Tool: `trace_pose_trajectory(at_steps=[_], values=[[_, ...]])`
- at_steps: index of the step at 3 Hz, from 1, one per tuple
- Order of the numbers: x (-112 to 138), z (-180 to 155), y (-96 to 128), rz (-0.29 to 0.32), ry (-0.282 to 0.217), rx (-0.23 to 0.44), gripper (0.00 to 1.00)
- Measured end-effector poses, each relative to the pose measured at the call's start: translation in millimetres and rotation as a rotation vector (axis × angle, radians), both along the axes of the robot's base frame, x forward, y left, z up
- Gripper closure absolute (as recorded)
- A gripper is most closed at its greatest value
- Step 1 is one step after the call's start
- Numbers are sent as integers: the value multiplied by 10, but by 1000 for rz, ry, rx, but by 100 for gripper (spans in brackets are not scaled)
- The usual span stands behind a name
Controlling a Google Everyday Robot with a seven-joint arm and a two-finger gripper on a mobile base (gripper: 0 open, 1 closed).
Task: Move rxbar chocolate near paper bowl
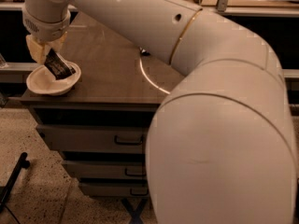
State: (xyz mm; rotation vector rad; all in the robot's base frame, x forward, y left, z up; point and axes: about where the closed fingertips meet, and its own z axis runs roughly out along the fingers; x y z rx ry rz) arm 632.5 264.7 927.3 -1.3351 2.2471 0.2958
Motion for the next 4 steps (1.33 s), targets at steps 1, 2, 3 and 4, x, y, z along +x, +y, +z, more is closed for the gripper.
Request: trace_pose_trajectory(at_steps=[1,2,3,4], values=[[65,-208,-57,9,33,-84,100],[66,-323,-95,28,70,-133,82],[62,-346,-87,28,72,-135,51],[61,-364,-80,30,74,-137,28]])
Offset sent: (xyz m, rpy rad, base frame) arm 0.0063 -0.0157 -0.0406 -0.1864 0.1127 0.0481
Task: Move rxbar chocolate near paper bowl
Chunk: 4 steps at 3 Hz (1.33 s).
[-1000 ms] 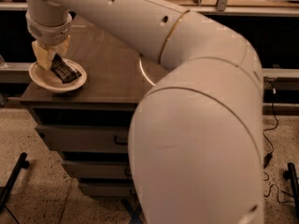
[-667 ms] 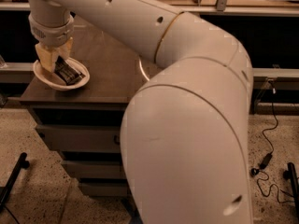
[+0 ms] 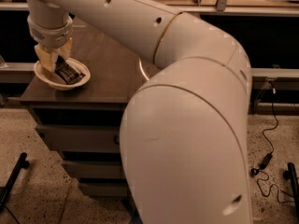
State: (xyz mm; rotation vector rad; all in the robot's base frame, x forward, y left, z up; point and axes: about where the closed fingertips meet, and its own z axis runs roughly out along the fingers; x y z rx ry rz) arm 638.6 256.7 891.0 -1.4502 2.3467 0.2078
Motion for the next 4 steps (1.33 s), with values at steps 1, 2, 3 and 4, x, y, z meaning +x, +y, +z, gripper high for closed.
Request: trace_pose_trajectory(at_steps=[1,2,3,4], values=[[-1,-29,11,2,3,-2,0],[-1,-34,13,2,3,-3,0],[-4,-20,-83,13,13,32,0],[-17,73,-379,-13,14,94,0]])
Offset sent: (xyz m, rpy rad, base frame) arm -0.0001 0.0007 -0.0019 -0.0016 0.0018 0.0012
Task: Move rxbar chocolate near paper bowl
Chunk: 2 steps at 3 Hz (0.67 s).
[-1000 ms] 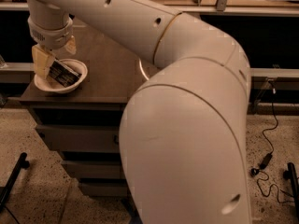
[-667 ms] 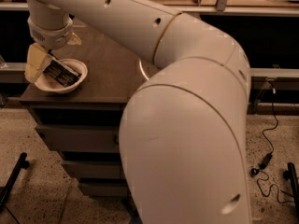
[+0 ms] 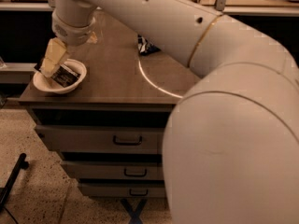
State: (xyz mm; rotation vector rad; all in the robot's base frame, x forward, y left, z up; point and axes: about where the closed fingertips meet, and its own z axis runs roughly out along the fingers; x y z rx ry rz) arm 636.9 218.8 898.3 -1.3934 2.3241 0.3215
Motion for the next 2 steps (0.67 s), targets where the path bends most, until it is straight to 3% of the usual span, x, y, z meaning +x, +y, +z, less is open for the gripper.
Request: trace_pose_trajectory(at_steps=[1,2], values=[[57,87,-461,-85,-10,77,0],[57,86,-460,-85,-10,77,0]])
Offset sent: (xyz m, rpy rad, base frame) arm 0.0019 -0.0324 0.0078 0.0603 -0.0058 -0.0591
